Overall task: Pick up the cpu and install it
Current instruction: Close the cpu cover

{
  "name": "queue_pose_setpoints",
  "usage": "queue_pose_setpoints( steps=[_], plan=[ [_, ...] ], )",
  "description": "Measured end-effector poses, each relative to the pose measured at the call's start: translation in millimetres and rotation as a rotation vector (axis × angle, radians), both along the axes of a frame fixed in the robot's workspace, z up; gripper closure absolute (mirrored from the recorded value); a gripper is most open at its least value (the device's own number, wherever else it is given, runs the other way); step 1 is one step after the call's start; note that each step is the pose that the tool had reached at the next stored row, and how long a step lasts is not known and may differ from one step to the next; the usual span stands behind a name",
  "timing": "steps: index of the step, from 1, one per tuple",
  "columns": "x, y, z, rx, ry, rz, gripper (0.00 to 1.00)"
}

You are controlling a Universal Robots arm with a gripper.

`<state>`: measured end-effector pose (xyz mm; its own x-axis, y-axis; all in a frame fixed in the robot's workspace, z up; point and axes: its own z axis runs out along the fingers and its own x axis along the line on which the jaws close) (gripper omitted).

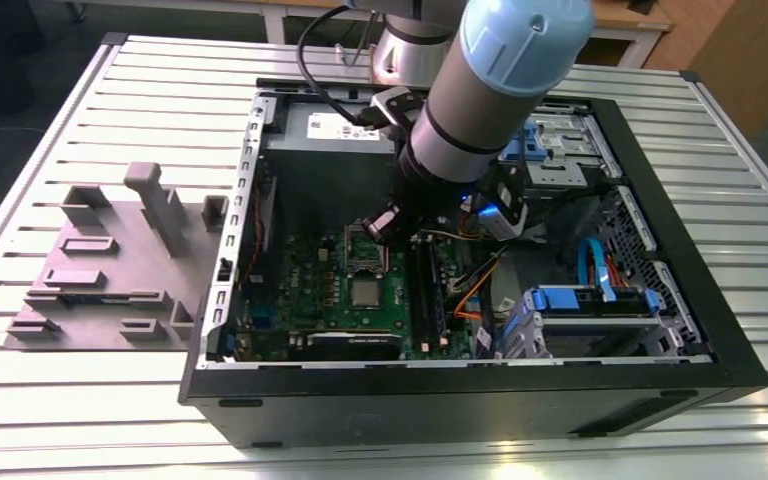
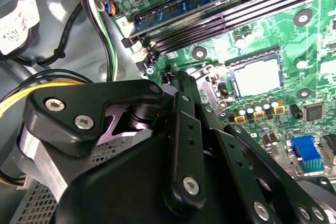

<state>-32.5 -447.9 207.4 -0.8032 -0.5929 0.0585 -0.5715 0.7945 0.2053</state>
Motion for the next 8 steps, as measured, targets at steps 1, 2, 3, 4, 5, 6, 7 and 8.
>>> queue_pose_setpoints(
  steps=[1,2,3,4,5,6,7,8],
  plan=[
    [0.1,0.7,-0.7,0.0011,0.0,0.0,0.9],
    [0.2,1.6,-1.3,0.0018,0.0,0.0,0.9],
    [0.2,2.4,-1.9,0.0024,-0.0001,0.0,0.9],
    [0.3,3.2,-2.8,0.0026,0.0,0.0,0.9],
    [0.3,4.1,-3.6,0.0027,0.0,0.0,0.9],
    [0.4,4.9,-4.4,0.0027,0.0,0.0,0.9],
    [0.4,5.7,-5.2,0.0027,0.0,0.0,0.9],
    [0.5,6.4,-5.8,0.0028,0.0,0.0,0.9]
  ],
)
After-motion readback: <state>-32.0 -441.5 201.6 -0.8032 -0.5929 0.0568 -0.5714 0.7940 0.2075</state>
